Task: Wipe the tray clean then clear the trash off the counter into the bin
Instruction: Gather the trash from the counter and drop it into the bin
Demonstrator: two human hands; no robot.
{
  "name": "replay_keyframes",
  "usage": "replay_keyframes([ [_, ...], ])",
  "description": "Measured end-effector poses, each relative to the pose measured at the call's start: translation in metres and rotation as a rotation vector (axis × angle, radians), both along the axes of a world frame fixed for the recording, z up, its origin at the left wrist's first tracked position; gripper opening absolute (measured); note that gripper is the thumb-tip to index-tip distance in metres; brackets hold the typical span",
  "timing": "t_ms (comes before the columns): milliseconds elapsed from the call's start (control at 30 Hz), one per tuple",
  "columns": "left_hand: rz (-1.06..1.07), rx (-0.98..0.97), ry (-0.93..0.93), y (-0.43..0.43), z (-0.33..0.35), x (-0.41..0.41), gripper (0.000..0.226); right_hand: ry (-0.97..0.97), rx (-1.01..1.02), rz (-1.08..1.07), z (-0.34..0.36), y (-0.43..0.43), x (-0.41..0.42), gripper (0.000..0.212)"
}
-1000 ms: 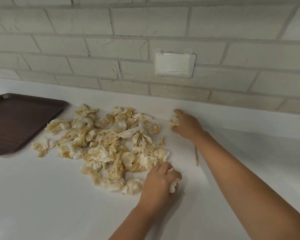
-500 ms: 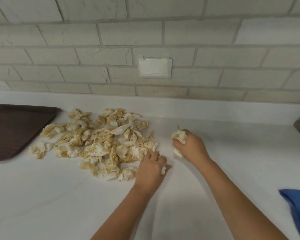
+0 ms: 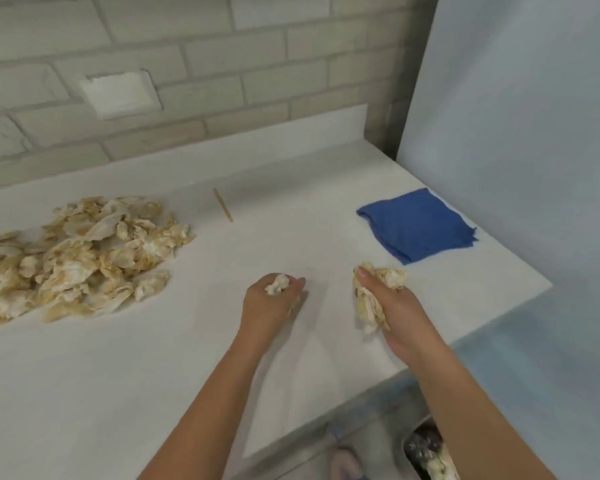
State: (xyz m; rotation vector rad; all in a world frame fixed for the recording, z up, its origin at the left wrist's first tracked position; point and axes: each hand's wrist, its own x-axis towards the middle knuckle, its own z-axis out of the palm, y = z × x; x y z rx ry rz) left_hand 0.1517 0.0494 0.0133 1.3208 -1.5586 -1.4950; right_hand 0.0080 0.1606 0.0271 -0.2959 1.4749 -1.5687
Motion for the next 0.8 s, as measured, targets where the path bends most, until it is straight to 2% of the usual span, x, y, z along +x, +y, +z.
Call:
replay_keyframes([
  [67, -0.028, 0.221, 0.167, 0.029, 0.016, -0.014, 0.013, -0.101, -0.047, -0.051, -0.001, 0.037, -0.010, 0.032],
  [133, -0.117, 0.332, 0.187, 0.059, 0.021, -0.028, 0.015, -0.183, -0.109, -0.100, -0.006, 0.076, -0.024, 0.031],
  [267, -0.394, 0.434, 0.121, 0.136, 0.013, -0.063, 0.017, -0.223, -0.154, -0.146, -0.027, 0.161, -0.059, 0.024],
  [400, -0.495, 0.440, 0.078, 0.194, -0.017, -0.101, 0.013, -0.200, -0.014, -0.117, -0.071, 0.225, -0.097, 0.039],
  [600, -0.309, 0.674, 0.070, 0.265, -0.109, -0.161, 0.017, -0.315, 0.268, -0.127, -0.182, 0.296, -0.155, 0.052],
  [733, -0.054, 0.895, 0.056, 0.300, -0.215, -0.194, 0.022, -0.336, 0.426, -0.100, -0.271, 0.316, -0.179, 0.037],
  [800, 0.052, 0.996, 0.043, 0.310, -0.275, -0.205, 0.026, -0.325, 0.499, -0.114, -0.326, 0.320, -0.188, 0.041],
])
